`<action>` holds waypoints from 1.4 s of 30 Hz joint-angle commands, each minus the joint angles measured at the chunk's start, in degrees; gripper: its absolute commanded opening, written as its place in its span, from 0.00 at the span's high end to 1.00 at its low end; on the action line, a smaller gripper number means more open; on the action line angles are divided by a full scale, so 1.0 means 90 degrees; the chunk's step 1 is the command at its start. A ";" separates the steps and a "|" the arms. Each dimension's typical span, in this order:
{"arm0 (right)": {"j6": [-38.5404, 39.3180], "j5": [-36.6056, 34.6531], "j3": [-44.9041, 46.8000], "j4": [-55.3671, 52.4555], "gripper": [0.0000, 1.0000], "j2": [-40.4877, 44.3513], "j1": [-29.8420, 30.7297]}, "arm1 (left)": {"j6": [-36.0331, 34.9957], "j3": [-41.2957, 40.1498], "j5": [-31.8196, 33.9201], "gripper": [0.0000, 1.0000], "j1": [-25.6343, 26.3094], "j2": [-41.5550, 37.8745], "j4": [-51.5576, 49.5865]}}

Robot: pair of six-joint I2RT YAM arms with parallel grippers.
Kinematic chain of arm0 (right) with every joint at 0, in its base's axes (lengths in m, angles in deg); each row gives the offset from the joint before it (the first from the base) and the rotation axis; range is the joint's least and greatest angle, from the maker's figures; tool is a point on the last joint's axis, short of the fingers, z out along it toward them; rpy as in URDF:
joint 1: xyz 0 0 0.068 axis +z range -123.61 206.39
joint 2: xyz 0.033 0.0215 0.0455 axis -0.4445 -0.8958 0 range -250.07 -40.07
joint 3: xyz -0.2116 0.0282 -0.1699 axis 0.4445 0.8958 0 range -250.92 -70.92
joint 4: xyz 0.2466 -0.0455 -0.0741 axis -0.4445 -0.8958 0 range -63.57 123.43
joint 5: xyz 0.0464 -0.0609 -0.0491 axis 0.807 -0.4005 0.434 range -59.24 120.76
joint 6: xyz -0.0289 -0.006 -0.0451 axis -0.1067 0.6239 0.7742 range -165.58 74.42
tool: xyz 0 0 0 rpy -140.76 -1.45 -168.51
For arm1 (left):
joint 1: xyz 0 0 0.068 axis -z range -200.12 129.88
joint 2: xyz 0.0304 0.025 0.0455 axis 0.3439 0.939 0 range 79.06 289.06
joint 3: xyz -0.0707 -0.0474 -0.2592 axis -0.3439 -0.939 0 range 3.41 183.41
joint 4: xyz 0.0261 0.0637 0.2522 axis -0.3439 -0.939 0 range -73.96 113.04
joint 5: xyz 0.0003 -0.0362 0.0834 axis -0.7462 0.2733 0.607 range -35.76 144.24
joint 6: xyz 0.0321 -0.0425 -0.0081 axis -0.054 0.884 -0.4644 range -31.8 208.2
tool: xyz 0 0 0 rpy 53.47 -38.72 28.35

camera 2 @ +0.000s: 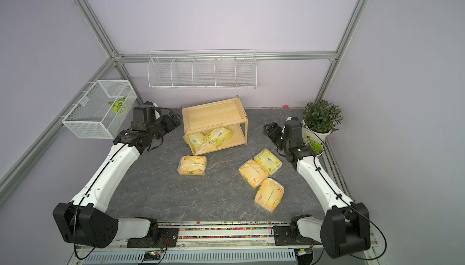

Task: Place the tissue boxes on the shelf by color
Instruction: Adjust the shelf at the center of the board.

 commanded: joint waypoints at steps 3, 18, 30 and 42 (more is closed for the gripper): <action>0.0632 0.2005 -0.1656 -0.1336 0.14 -0.1877 -0.0452 | -0.0211 0.0742 -0.0495 0.00 0.0040 0.0796 0.0110; 0.1138 0.3263 -0.4227 -0.2076 0.17 -0.4761 -0.0253 | -0.0435 0.1534 -0.1273 0.00 0.0042 0.2019 -0.0281; 0.1832 0.3557 -0.3909 -0.2324 0.19 -0.4618 0.0069 | -0.0639 0.1880 -0.1755 0.00 0.0045 0.2448 -0.0556; 0.1832 0.3428 -0.2355 -0.1884 0.20 -0.3493 0.0307 | -0.0870 0.1816 -0.2119 0.00 0.0064 0.2466 -0.0705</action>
